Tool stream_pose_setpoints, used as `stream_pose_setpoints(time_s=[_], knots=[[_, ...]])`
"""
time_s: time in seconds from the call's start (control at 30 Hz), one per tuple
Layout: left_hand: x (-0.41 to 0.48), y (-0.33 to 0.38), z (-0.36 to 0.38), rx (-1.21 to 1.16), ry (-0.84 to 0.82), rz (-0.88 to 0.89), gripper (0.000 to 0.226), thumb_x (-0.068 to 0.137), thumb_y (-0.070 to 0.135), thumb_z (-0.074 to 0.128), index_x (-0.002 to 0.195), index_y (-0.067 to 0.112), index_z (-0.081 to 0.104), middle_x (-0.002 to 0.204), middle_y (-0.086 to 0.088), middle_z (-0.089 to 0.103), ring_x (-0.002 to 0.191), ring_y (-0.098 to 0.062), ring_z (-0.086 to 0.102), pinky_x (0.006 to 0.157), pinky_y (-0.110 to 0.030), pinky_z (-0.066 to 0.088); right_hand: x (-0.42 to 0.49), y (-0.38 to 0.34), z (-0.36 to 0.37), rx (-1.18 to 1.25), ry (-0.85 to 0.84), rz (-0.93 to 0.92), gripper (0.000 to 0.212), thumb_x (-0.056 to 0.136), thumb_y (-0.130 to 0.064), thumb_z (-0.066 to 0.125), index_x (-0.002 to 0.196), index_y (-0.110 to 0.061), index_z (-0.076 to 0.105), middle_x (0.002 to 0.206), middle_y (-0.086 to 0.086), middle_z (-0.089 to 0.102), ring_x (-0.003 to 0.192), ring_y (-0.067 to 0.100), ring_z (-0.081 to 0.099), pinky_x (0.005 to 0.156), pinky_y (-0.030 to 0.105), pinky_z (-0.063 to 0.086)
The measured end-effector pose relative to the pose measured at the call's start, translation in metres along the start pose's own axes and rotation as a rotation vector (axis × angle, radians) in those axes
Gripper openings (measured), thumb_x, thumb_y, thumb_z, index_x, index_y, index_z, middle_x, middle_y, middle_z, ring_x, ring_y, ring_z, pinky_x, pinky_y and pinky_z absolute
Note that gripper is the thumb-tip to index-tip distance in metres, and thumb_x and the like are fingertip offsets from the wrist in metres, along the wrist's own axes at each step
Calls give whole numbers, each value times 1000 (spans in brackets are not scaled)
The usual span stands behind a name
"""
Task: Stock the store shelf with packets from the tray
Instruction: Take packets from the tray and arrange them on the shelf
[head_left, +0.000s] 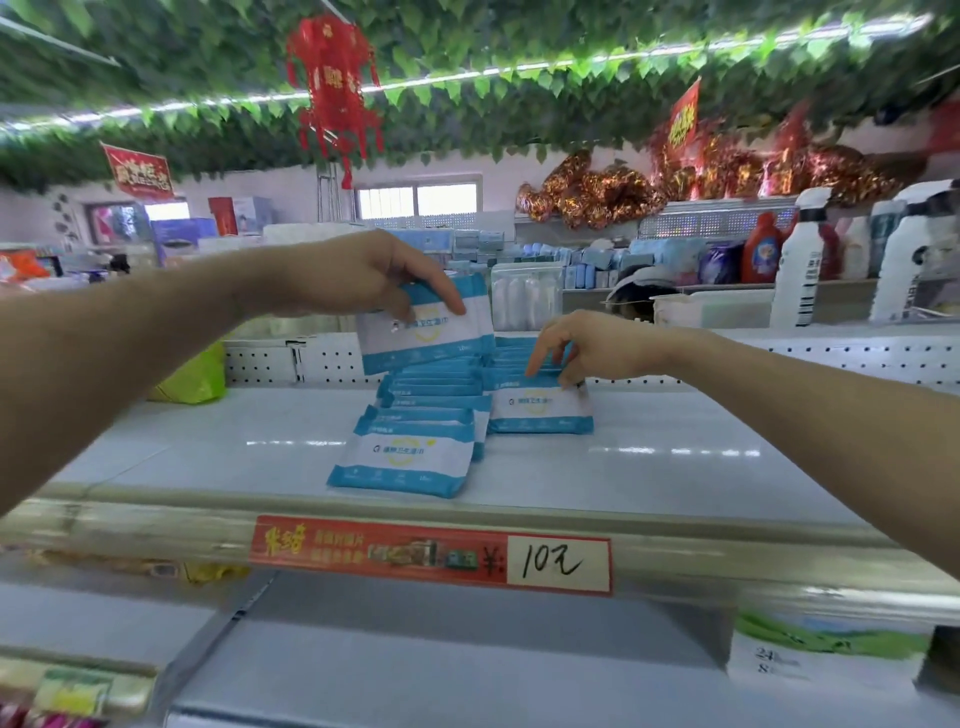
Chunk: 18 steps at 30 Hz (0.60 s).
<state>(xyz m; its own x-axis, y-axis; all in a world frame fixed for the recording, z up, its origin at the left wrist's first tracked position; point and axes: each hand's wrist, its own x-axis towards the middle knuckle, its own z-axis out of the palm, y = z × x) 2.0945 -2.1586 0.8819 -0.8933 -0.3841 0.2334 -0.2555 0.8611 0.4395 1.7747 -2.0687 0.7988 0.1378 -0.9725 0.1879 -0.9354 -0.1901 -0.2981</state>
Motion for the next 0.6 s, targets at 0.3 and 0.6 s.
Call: stream_pose_setpoints(time_s=[0.3, 0.6], knots=[[69, 22, 59, -47, -93, 49, 40, 90, -3, 70, 106, 32, 82, 119, 17, 74, 115, -9, 67, 103, -37, 57, -27, 37, -40, -184, 90, 78, 44, 92, -1, 70, 106, -42, 74, 110, -22, 62, 101, 5, 61, 81, 22, 54], [104, -1, 121, -121, -150, 26, 35, 87, -6, 73, 103, 24, 83, 112, 17, 74, 111, -8, 66, 109, -36, 51, -73, 61, -57, -248, 106, 142, 37, 97, -4, 65, 110, -37, 74, 109, -24, 64, 98, 0, 61, 77, 16, 48]])
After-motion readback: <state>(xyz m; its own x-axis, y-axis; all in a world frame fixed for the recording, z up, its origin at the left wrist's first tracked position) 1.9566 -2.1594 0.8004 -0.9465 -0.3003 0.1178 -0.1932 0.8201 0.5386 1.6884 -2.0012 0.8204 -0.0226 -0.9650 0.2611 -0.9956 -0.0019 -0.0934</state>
